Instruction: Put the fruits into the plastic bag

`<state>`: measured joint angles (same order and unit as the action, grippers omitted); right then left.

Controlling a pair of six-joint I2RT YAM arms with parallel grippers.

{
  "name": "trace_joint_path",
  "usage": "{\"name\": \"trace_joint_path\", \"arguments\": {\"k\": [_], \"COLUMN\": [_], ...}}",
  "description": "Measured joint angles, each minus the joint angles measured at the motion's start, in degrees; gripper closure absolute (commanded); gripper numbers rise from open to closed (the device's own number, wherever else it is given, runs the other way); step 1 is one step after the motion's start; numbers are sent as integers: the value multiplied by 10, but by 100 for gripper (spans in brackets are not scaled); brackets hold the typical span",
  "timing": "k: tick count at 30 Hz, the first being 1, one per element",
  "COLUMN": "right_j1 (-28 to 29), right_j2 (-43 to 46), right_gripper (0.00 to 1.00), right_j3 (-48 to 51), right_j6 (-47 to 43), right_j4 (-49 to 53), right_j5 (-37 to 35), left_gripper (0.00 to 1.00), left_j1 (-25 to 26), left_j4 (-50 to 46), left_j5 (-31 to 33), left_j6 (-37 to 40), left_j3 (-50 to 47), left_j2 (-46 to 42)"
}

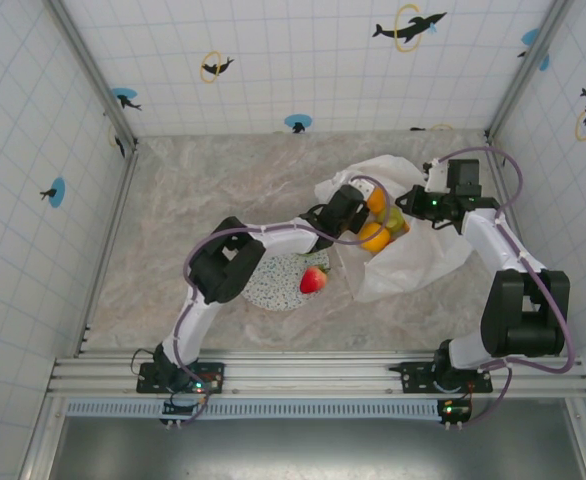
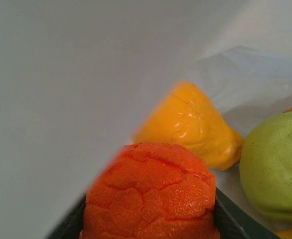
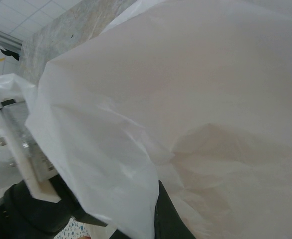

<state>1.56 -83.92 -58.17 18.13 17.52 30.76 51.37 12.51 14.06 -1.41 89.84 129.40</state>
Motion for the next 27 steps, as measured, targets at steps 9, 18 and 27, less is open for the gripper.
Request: {"name": "trace_joint_path", "arguments": {"k": [9, 18, 27], "right_j1": [3, 4, 7], "right_j2": [0, 0, 0], "right_gripper": [100, 100, 100], "right_j3": [0, 0, 0], "right_j6": [5, 5, 5], "right_j4": [-2, -6, -11], "right_j5": [1, 0, -1], "left_gripper": [30, 27, 26], "left_j1": [0, 0, 0], "left_j4": [-1, -9, 26], "left_j5": [-12, -63, -219], "left_j6": [-7, -41, -84], "left_j3": [11, -57, -204], "left_j2": [11, -63, -204]}}
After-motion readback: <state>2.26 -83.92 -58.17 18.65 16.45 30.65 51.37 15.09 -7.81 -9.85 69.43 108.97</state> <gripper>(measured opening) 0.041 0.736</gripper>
